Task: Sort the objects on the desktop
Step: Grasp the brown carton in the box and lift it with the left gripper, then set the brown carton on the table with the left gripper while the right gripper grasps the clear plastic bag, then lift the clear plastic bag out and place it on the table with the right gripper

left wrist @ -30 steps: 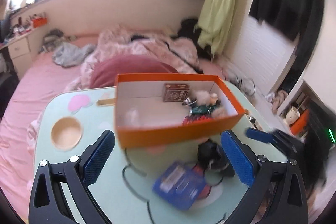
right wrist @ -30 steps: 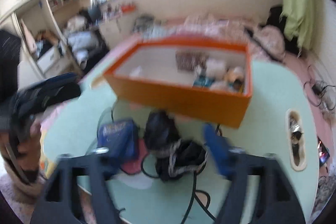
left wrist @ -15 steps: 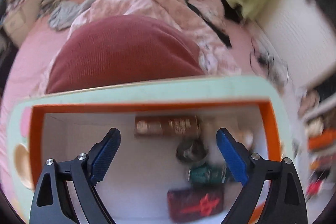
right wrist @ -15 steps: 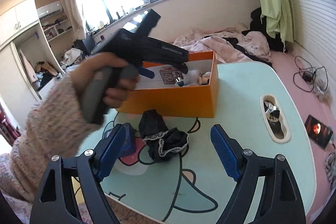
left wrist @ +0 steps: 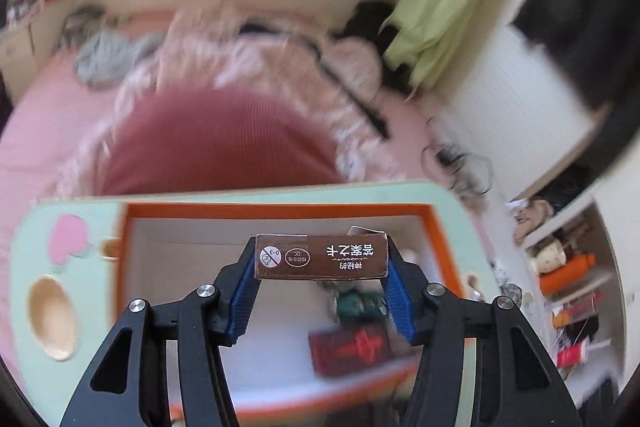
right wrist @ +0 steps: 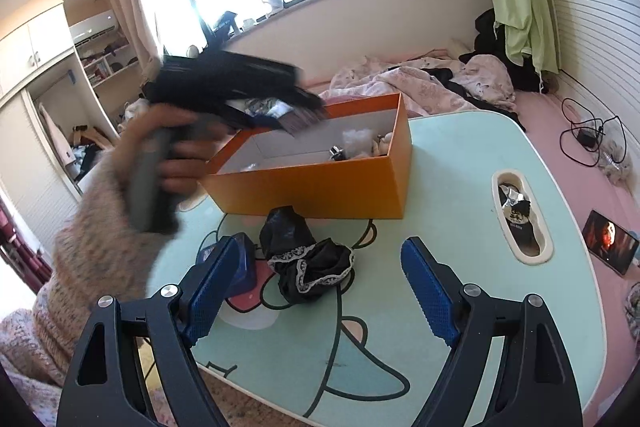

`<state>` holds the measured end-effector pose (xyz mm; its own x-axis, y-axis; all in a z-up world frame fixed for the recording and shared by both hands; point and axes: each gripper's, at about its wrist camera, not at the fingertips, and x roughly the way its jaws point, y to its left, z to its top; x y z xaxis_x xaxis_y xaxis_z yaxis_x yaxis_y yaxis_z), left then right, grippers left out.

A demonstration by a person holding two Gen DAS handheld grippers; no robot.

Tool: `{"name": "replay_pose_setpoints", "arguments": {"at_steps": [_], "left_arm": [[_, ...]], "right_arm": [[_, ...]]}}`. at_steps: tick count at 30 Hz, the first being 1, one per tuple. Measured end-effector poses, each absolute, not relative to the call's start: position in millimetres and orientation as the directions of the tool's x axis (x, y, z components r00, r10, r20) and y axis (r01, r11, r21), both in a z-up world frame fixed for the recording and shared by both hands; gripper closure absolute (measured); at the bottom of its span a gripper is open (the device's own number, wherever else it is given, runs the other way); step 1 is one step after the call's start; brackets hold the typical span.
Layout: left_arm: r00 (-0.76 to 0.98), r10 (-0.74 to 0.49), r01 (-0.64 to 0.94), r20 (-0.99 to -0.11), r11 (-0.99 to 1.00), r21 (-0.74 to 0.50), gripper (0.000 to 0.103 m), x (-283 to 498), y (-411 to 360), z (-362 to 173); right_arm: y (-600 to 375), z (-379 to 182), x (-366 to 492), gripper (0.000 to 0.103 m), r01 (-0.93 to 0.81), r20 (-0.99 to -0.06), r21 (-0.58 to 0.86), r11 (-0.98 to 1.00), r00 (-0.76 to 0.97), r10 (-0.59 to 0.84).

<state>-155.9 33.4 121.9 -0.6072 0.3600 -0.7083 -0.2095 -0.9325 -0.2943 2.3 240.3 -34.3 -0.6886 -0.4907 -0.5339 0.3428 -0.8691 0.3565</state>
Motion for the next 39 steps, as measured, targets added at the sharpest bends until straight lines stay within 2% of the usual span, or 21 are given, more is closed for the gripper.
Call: {"name": "replay_pose_setpoints", "arguments": {"at_steps": [4, 7, 10, 13, 18, 19, 20, 22, 23, 27, 30, 31, 39], "left_arm": [[-0.654, 0.381, -0.255, -0.653, -0.924, -0.284, 0.047, -91.2, -3.3, 126.5], [-0.682, 0.291, -0.206, -0.671, -0.957, -0.206, 0.047, -52.9, -30.1, 101.1], [-0.660, 0.293, -0.175, -0.692, -0.956, -0.237, 0.047, -33.2, -48.1, 71.5], [-0.622, 0.330, -0.192, -0.710, -0.943, -0.270, 0.047, -30.4, -50.2, 48.4], [-0.644, 0.310, -0.182, -0.699, -0.950, -0.253, 0.047, -26.6, -45.2, 34.1], [-0.649, 0.320, -0.183, -0.690, -0.946, -0.266, 0.042, -25.8, -46.4, 32.5], [-0.649, 0.328, -0.186, -0.686, -0.943, -0.275, 0.032, -25.9, -46.1, 30.5], [-0.650, 0.329, -0.184, -0.685, -0.943, -0.278, 0.024, -25.3, -48.6, 27.7], [-0.653, 0.325, -0.182, -0.684, -0.944, -0.275, 0.024, -24.4, -49.6, 26.4], [-0.645, 0.325, -0.166, -0.692, -0.943, -0.288, 0.024, -22.7, -53.3, 18.8], [-0.650, 0.334, -0.167, -0.683, -0.939, -0.300, 0.024, -21.1, -55.3, 20.6], [-0.652, 0.338, -0.171, -0.679, -0.938, -0.303, 0.024, -20.4, -55.1, 21.9], [-0.675, 0.325, -0.151, -0.662, -0.939, -0.308, 0.024, -17.9, -59.4, 23.6]], "right_arm": [[242.1, -34.2, -3.7, 0.020, 0.333, -0.544, 0.378, -0.864, -0.675, -0.499], [240.2, -25.8, -13.1, 0.020, 0.359, -0.544, 0.423, -0.832, -0.633, -0.550], [227.9, -9.9, -37.5, 0.020, 0.434, -0.515, 0.521, -0.735, -0.527, -0.676], [197.8, -2.0, -81.7, 0.020, 0.412, -0.562, 0.582, -0.701, -0.420, -0.713], [123.3, -13.8, -156.5, 0.021, 0.365, -0.680, 0.575, -0.732, -0.284, -0.676], [109.7, -19.9, -167.7, 0.023, 0.358, -0.704, 0.568, -0.741, -0.256, -0.663], [98.2, -25.6, -175.3, 0.029, 0.355, -0.729, 0.548, -0.758, -0.242, -0.640], [76.1, -36.2, -186.3, 0.038, 0.363, -0.775, 0.501, -0.785, -0.214, -0.594], [68.0, -41.6, -189.5, 0.043, 0.370, -0.790, 0.486, -0.792, -0.201, -0.579], [55.8, -59.2, -196.1, 0.047, 0.353, -0.839, 0.427, -0.833, -0.191, -0.510], [54.2, -64.5, -193.6, 0.060, 0.371, -0.861, 0.362, -0.855, -0.218, -0.460], [55.0, -64.3, -191.1, 0.069, 0.379, -0.869, 0.334, -0.863, -0.232, -0.438], [71.8, -47.3, -186.5, 0.070, 0.365, -0.825, 0.360, -0.858, -0.304, -0.476]]}}
